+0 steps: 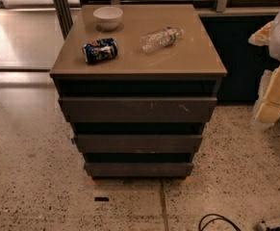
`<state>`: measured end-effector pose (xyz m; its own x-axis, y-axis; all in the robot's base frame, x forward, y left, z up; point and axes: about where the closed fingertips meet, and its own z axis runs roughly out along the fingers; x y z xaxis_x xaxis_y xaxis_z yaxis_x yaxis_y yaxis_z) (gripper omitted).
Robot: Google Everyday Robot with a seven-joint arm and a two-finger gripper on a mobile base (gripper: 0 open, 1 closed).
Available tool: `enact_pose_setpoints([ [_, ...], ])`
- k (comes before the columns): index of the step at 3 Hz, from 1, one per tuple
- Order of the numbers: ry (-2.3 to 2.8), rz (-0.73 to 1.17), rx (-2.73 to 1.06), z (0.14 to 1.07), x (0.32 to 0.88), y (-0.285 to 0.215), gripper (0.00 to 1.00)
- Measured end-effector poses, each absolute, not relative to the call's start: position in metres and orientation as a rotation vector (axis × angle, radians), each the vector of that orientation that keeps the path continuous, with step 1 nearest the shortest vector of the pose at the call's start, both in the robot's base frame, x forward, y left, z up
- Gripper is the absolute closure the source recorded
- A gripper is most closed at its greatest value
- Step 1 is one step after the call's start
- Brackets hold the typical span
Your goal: Open middle drawer
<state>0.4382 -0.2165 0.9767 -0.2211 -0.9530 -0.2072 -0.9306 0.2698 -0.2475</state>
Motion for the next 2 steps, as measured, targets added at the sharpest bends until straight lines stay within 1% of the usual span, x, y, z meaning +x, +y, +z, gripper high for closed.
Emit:
enact_pose_setpoints([
  [1, 2.23, -0.1, -1.724, 0.977, 0.438, -0.217, 0.0],
  [2, 2.209, -0.085, -1.734, 0.958, 0.436, -0.214, 0.0],
])
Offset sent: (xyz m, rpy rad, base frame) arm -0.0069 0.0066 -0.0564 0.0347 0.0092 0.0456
